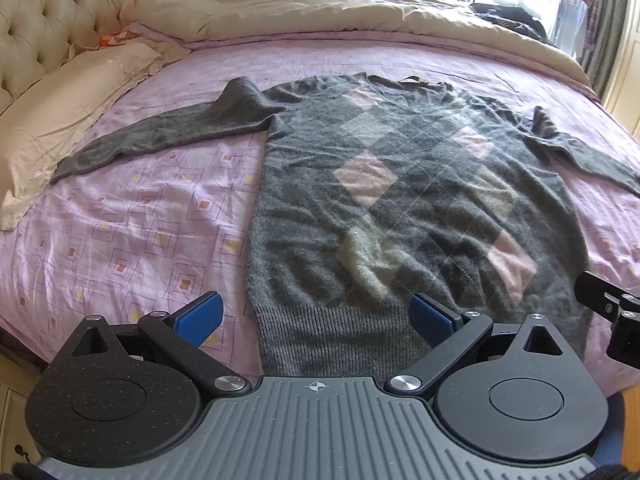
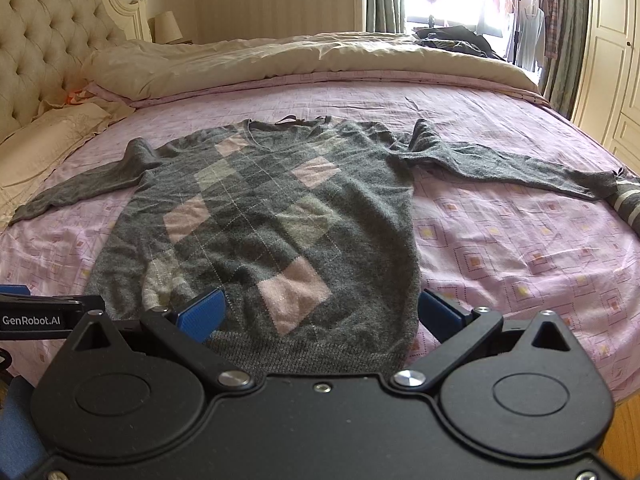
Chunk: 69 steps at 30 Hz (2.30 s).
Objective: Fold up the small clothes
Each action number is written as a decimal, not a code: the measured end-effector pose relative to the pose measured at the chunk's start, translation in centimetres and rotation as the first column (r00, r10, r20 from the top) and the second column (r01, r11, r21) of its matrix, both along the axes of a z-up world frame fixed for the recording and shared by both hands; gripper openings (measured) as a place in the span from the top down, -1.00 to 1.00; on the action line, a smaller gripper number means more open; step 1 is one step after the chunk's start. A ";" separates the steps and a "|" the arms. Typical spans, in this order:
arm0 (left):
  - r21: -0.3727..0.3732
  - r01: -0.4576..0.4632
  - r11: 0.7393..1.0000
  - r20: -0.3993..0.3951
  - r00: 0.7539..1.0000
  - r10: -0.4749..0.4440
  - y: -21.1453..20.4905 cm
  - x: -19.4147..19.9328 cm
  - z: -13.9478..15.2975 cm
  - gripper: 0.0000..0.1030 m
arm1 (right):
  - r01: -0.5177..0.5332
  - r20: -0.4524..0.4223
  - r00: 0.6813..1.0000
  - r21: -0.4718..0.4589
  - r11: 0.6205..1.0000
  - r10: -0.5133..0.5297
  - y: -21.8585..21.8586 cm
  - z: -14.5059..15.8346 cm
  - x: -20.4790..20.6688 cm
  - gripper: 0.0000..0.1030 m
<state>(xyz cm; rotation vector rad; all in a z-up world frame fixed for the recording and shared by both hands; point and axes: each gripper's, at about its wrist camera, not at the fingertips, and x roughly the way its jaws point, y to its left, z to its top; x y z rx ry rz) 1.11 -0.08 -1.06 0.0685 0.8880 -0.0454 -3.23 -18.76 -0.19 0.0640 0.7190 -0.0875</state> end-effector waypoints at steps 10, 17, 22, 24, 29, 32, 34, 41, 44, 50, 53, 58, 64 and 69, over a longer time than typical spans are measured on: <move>0.013 -0.002 1.000 -0.019 1.000 0.002 -0.1 1.1 -0.2 -0.96 | 0.013 -0.015 1.000 0.041 0.999 -0.012 -0.9 -0.7 1.1 -0.98; 0.039 0.015 0.999 -0.040 0.999 -0.013 -0.8 3.0 -0.6 -0.96 | 0.021 -0.008 1.000 0.115 0.993 -0.020 -2.8 -1.2 2.4 -0.98; 0.017 0.025 1.000 -0.032 0.999 -0.025 -1.2 4.3 -0.8 -0.96 | 0.032 0.007 0.999 0.156 0.987 -0.033 -4.7 -1.6 3.7 -0.98; 0.016 0.031 0.999 -0.032 0.999 -0.030 -1.5 5.1 -0.9 -0.96 | 0.029 0.017 0.999 0.167 0.985 -0.033 -5.9 -1.7 4.4 -0.98; 0.016 0.042 0.999 -0.026 0.999 -0.041 -2.4 7.2 -1.2 -0.96 | 0.084 0.002 0.996 0.110 0.990 -0.085 -9.5 -1.9 6.5 -0.98; 0.019 0.040 0.999 -0.022 0.999 -0.040 -2.8 8.5 -1.4 -0.96 | 0.125 0.010 0.992 0.061 0.990 -0.126 -12.9 -1.6 7.8 -0.98; 0.022 0.043 0.999 -0.027 0.999 -0.042 -3.3 9.4 -1.6 -0.96 | 0.166 0.012 0.986 0.038 0.985 -0.167 -15.4 -1.5 8.6 -0.94; 0.050 0.057 0.997 -0.033 0.998 -0.056 -5.1 12.0 -2.7 -0.96 | 0.375 0.004 0.926 0.079 0.923 -0.377 -28.3 -1.6 11.5 -0.53; 0.055 0.059 0.997 -0.043 0.997 -0.057 -5.7 13.0 -3.4 -0.96 | 0.465 -0.031 0.885 0.118 0.877 -0.465 -33.6 -2.4 12.6 -0.35; 0.053 0.056 0.997 -0.070 0.996 -0.053 -6.5 14.2 -5.0 -0.96 | 0.587 -0.092 0.809 0.189 0.787 -0.581 -40.4 -5.4 13.7 -0.26; 0.064 0.059 0.996 -0.100 0.994 -0.052 -6.8 14.7 -6.1 -0.96 | 0.604 -0.112 0.794 0.244 0.758 -0.597 -42.0 -6.9 14.1 -0.24; 0.031 0.055 0.998 -0.104 0.993 -0.052 -6.3 14.9 -7.1 -1.00 | 0.618 -0.081 0.779 0.265 0.740 -0.622 -43.5 -7.8 14.9 -0.23; 0.013 0.089 0.996 -0.040 0.995 -0.088 -5.9 14.0 -7.5 -1.00 | 0.609 -0.069 0.783 0.291 0.738 -0.618 -44.4 -7.7 16.1 0.78; 0.009 0.095 0.995 -0.052 0.994 -0.094 -6.0 14.5 -7.4 -1.00 | 0.605 -0.035 0.786 0.244 0.758 -0.617 -43.5 -4.8 17.1 0.78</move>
